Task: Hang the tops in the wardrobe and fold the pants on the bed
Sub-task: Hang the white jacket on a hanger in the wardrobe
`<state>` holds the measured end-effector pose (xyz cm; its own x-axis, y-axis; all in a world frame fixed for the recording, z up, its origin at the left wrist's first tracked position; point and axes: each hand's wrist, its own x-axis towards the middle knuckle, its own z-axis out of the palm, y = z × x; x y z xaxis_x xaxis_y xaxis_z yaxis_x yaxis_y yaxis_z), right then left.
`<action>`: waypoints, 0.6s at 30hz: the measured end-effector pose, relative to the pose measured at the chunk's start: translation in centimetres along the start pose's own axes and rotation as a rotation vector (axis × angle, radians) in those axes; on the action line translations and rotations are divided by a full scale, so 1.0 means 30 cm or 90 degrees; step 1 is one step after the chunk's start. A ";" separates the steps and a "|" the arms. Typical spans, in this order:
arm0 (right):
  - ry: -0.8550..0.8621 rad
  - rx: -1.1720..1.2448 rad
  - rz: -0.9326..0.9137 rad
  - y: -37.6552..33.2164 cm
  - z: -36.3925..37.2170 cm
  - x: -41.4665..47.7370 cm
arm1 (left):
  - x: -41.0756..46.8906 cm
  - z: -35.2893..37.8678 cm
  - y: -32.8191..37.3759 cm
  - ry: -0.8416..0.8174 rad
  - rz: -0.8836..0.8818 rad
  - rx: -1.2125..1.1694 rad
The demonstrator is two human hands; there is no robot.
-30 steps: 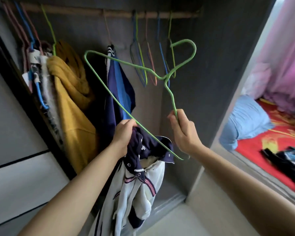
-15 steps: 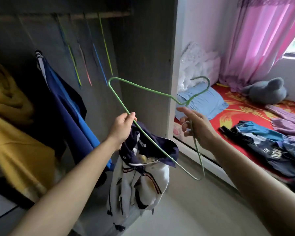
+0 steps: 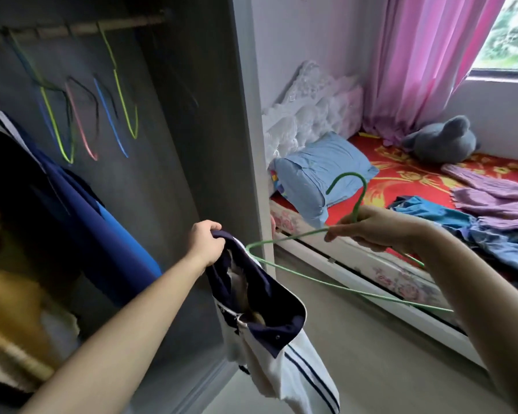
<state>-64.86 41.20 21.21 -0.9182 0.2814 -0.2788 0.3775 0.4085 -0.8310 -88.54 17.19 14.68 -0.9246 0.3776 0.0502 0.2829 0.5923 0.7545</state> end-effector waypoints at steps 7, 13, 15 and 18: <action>0.066 -0.026 0.019 -0.075 0.014 -0.083 | 0.023 0.007 0.052 0.033 0.039 0.075; 0.050 -0.040 0.020 -0.184 0.089 -0.146 | 0.023 -0.038 0.082 0.002 0.001 -0.007; 0.086 -0.001 0.017 -0.193 0.185 -0.115 | 0.009 -0.036 0.099 -0.017 0.017 -0.035; 0.122 0.079 0.043 -0.189 0.317 -0.079 | 0.007 -0.063 0.105 -0.011 0.004 -0.112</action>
<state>-65.96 29.97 22.00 -0.8472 0.4694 -0.2488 0.4089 0.2771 -0.8695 -88.33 17.79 18.32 -0.9182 0.3935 0.0448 0.2375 0.4564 0.8575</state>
